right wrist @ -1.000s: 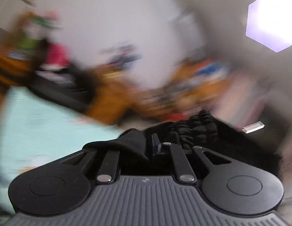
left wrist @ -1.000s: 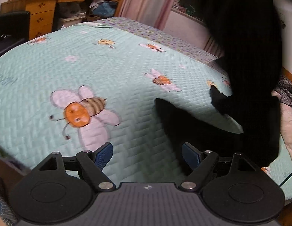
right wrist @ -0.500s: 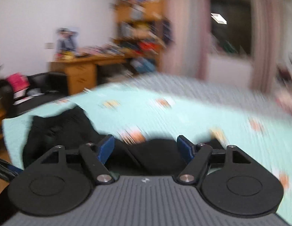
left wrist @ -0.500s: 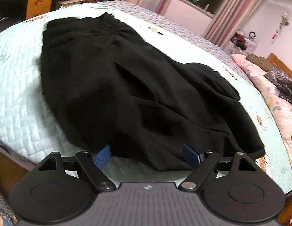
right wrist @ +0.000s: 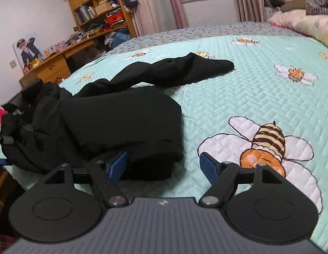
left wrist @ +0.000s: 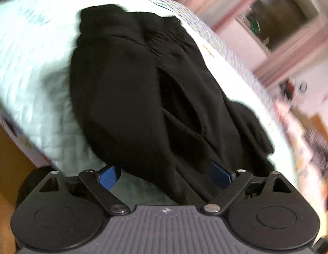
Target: Fold clothes
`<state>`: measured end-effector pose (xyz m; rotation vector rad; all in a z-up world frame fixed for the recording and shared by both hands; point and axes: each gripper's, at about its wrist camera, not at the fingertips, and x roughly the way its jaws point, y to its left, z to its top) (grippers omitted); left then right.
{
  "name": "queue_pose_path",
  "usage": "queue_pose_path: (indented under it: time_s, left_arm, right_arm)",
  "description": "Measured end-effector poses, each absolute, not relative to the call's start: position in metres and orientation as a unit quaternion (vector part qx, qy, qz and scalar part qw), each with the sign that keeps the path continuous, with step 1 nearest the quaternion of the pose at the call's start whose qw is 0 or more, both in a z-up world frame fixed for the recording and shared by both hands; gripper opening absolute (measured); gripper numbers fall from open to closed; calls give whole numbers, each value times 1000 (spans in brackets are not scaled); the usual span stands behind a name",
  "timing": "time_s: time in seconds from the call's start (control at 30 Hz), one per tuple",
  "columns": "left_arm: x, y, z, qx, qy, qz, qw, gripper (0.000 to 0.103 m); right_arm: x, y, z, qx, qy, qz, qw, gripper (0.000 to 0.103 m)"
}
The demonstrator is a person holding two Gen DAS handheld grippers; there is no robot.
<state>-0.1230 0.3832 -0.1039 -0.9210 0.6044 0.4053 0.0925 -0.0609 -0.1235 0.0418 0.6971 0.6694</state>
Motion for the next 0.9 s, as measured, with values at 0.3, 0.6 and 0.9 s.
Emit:
queue_pose_path:
  time_s: [0.3,0.6,0.9]
  left_arm:
    - [-114,371,-55,-418,210,111,877,94]
    - [-57,364,-70,-440,254,92,856,100]
    - [-11,388,-125,-530,278,172,783,102]
  right_arm:
    - [89,-67,-110,39,322,328,887,77]
    - [83,-78,-111,45,325,315,891,78]
    - [88,-83,-116,69,337,310,886,78]
